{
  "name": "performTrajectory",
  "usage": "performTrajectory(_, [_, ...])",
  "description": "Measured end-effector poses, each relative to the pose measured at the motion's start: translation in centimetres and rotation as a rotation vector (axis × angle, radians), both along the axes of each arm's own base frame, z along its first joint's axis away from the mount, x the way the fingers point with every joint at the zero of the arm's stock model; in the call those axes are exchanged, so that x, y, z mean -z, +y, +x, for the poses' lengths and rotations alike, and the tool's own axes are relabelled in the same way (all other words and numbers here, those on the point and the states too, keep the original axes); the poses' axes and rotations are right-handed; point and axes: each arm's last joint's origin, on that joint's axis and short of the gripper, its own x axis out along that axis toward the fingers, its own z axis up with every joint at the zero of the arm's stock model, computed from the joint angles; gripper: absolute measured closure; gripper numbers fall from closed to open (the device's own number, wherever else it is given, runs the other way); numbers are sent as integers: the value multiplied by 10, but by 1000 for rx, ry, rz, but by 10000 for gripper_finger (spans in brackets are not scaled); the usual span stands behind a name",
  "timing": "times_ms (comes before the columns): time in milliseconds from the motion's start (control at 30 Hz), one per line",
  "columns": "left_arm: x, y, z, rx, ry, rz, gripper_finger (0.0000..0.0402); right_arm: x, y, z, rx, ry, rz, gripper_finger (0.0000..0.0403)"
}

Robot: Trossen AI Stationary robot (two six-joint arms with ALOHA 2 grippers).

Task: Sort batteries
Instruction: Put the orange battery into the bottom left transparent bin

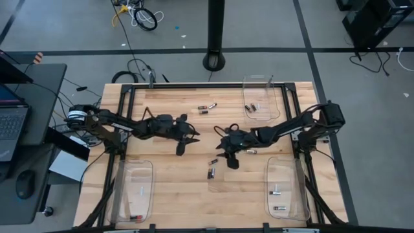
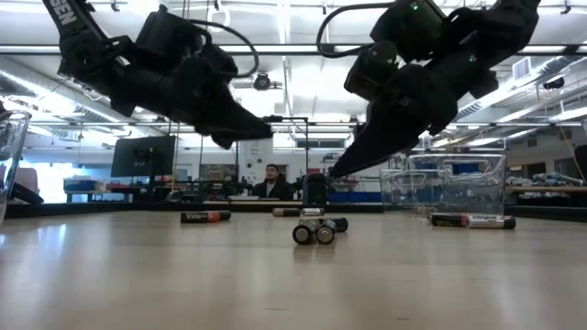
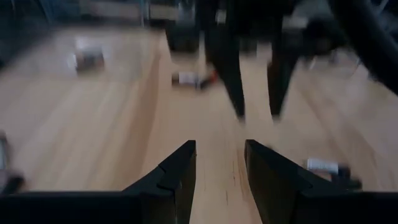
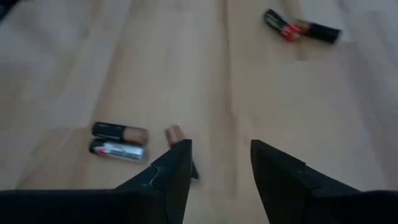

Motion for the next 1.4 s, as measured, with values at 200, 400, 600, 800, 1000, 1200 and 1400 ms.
performTrajectory(200, [9, 0, 2, -17, 312, -58, 257, -13, -4, -10, 53, 30, -37, 228])
performTrajectory(400, [11, -10, -6, -41, 629, -86, 257, -17, -5, -14, 71, 40, -57, 227])
performTrajectory(600, [8, -19, -13, -130, 826, -43, 256, -17, -5, -14, 64, 41, -66, 228])
performTrajectory(800, [9, -21, -14, -198, 845, -37, 256, -17, -3, -14, 53, 40, -71, 228])
performTrajectory(1000, [12, -20, -14, -214, 838, -55, 256, -19, 2, -28, 82, 186, -67, 228])
performTrajectory(1200, [4, -19, -7, -215, 771, -21, 256, -37, 0, -53, 270, 392, 42, 230])
performTrajectory(1400, [-2, -19, 4, -194, 647, -5, 256, -25, -1, -52, 322, 471, 73, 233])
